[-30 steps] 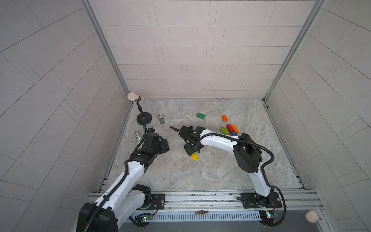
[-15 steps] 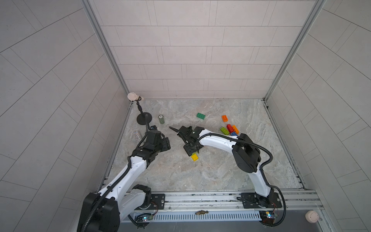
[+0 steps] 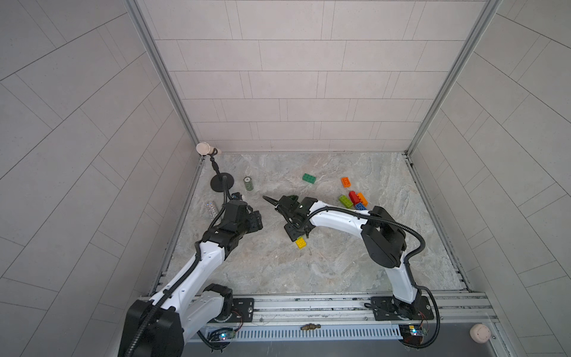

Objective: Assemble a rectangle with lego
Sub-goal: Assemble the lego brick with the lego brick.

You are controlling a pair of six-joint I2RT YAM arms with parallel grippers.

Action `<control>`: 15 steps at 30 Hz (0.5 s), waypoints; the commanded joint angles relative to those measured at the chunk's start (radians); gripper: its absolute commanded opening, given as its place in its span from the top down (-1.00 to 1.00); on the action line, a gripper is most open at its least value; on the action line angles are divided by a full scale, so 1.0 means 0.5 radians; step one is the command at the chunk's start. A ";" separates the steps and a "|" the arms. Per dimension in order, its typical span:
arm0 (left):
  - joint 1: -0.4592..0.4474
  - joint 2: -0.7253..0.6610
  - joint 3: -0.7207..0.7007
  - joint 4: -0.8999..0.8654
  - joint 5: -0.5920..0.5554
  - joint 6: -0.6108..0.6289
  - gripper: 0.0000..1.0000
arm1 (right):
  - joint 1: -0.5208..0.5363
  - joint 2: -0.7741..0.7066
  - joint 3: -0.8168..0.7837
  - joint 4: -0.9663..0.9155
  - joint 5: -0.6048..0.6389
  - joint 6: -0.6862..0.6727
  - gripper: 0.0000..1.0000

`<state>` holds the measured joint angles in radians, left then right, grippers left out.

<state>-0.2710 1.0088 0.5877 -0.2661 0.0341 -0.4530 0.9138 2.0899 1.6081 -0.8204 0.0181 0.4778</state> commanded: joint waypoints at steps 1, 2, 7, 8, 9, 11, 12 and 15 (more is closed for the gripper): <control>-0.007 -0.005 0.064 0.022 0.010 -0.014 -0.56 | 0.038 0.111 -0.142 -0.292 -0.130 0.200 0.97; -0.010 0.004 0.067 0.036 0.013 -0.017 -0.57 | 0.037 0.106 -0.131 -0.260 -0.122 0.244 0.94; -0.027 0.052 0.098 0.047 0.041 -0.010 -0.57 | 0.016 0.135 -0.079 -0.203 -0.090 0.345 0.66; -0.028 0.054 0.106 0.044 0.042 -0.003 -0.58 | 0.015 0.121 -0.072 -0.202 -0.078 0.346 0.53; -0.028 0.056 0.110 0.044 0.042 0.003 -0.58 | 0.013 0.106 -0.062 -0.214 -0.066 0.344 0.42; -0.029 0.057 0.111 0.045 0.040 0.007 -0.58 | 0.015 0.075 -0.039 -0.248 -0.038 0.317 0.26; -0.029 0.059 0.113 0.047 0.043 0.007 -0.59 | 0.013 0.064 -0.023 -0.270 -0.025 0.300 0.17; -0.032 0.068 0.108 0.055 0.046 0.004 -0.59 | 0.013 0.048 0.038 -0.337 0.007 0.248 -0.01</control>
<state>-0.2821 1.0374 0.6178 -0.2543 0.0570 -0.4530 0.9173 2.0842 1.6230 -0.8772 0.0120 0.6056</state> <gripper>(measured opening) 0.793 0.666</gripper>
